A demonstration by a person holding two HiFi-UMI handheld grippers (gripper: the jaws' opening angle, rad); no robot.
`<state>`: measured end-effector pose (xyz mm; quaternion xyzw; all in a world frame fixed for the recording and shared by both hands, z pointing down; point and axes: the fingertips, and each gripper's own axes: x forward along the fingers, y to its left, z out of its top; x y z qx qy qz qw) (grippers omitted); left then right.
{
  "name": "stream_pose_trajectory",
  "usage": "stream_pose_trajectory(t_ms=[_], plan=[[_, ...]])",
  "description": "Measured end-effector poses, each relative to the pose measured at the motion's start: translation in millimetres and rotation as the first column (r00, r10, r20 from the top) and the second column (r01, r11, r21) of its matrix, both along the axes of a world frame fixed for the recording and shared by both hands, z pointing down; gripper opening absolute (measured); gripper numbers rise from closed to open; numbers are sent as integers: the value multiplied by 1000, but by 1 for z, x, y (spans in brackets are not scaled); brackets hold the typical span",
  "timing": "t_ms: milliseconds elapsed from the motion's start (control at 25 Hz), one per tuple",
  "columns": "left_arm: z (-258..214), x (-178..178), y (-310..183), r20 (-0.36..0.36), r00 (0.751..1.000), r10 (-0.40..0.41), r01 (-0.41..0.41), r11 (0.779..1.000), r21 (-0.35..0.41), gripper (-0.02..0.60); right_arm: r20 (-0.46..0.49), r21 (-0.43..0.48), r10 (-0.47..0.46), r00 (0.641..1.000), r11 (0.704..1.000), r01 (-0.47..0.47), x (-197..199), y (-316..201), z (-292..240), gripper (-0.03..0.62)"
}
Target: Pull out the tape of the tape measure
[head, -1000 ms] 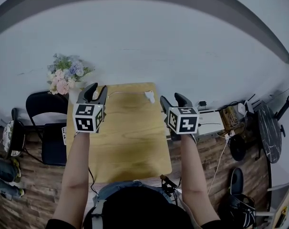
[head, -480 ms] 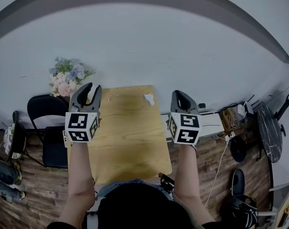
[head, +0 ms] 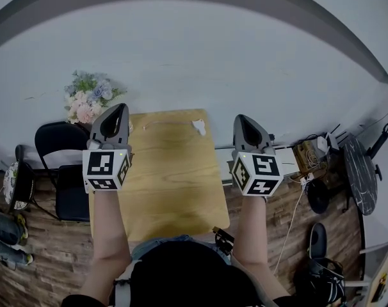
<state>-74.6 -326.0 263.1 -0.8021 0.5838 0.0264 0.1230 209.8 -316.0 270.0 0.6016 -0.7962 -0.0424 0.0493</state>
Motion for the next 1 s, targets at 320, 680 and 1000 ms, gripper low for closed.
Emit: stream_pose_trajectory(t_ms=[320, 680, 1000], plan=[[-13, 5, 11, 67, 998, -17, 12, 998, 63, 12, -24, 28, 10, 1000, 1000, -9, 13, 10, -6, 12], [-15, 0, 11, 29, 1000, -12, 10, 998, 70, 12, -79, 33, -13, 997, 999, 16, 6, 10, -4, 12], [-16, 6, 10, 93, 996, -16, 9, 997, 80, 12, -121, 79, -36, 992, 996, 46, -5, 11, -10, 12]])
